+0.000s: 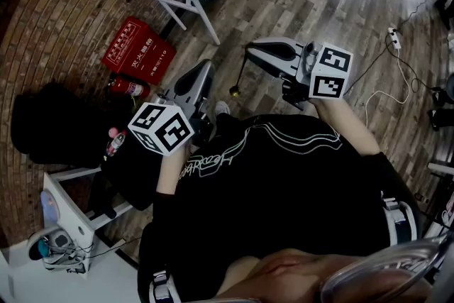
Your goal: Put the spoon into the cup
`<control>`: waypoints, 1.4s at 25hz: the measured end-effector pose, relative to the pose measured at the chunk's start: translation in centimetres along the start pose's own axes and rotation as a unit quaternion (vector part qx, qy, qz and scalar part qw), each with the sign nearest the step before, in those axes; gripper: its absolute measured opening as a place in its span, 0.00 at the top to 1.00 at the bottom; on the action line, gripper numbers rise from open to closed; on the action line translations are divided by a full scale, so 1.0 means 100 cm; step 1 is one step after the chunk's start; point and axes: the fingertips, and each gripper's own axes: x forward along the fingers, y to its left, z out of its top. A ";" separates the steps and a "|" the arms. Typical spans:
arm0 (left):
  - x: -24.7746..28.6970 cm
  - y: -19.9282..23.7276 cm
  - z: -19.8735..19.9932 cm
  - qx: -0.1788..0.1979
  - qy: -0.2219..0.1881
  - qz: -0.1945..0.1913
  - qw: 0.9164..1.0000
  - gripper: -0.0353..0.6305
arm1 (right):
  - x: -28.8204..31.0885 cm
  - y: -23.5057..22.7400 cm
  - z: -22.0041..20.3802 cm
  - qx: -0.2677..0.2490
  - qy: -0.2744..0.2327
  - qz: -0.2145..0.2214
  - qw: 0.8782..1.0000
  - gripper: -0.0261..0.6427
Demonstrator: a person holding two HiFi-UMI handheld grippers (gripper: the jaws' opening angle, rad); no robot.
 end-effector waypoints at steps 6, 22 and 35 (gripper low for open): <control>0.003 -0.006 -0.002 0.003 0.006 -0.013 1.000 0.94 | -0.006 -0.001 0.004 0.000 -0.006 -0.013 1.000 0.96; 0.023 0.021 -0.019 -0.018 0.001 -0.015 1.000 0.94 | -0.005 -0.033 -0.012 0.003 -0.004 -0.020 1.000 0.96; 0.097 0.148 0.034 -0.060 0.012 -0.013 0.998 0.94 | 0.072 -0.161 0.016 0.029 0.004 -0.032 0.999 0.96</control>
